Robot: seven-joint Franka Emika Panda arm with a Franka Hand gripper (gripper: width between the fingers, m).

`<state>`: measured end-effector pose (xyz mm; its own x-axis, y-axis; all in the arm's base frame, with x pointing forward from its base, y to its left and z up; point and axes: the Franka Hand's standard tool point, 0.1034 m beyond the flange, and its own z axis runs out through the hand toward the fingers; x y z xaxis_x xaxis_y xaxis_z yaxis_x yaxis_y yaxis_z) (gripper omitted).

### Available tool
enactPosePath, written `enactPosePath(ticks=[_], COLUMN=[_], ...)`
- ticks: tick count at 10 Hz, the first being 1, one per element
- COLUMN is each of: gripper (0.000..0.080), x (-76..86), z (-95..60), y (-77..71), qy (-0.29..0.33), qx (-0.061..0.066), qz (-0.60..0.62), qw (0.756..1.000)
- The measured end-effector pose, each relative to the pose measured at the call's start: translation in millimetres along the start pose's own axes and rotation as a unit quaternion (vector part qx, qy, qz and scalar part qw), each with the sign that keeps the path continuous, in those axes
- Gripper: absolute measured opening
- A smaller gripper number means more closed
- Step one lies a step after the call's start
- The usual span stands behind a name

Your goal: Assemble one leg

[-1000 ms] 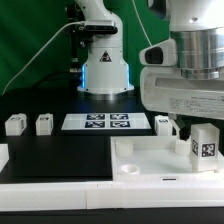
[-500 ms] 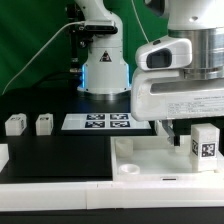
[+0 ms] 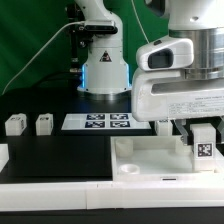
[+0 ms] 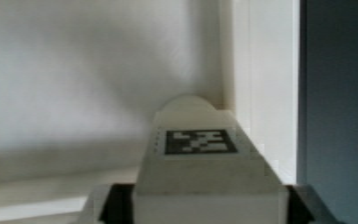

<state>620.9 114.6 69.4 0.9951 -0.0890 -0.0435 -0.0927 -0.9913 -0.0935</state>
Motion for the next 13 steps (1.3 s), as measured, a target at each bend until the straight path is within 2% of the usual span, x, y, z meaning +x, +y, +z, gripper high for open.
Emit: enactPosePath(ticks=[4,7,9,13], gripper=[0.029,0.029,0.0291,0.0291], x=[-0.1,-0.3,-0.6,-1.9], z=[0.1,0.2,1.0,1.4], y=[-0.1,-0.3,-0.8,-3.7], qy=[0.0,-0.001,0.0,-0.001], qx=[0.0,0.001,0.002,0.001], qz=[0.02,0.15,0.257,0.484], qw=[1.0,0.989,0.967,0.875])
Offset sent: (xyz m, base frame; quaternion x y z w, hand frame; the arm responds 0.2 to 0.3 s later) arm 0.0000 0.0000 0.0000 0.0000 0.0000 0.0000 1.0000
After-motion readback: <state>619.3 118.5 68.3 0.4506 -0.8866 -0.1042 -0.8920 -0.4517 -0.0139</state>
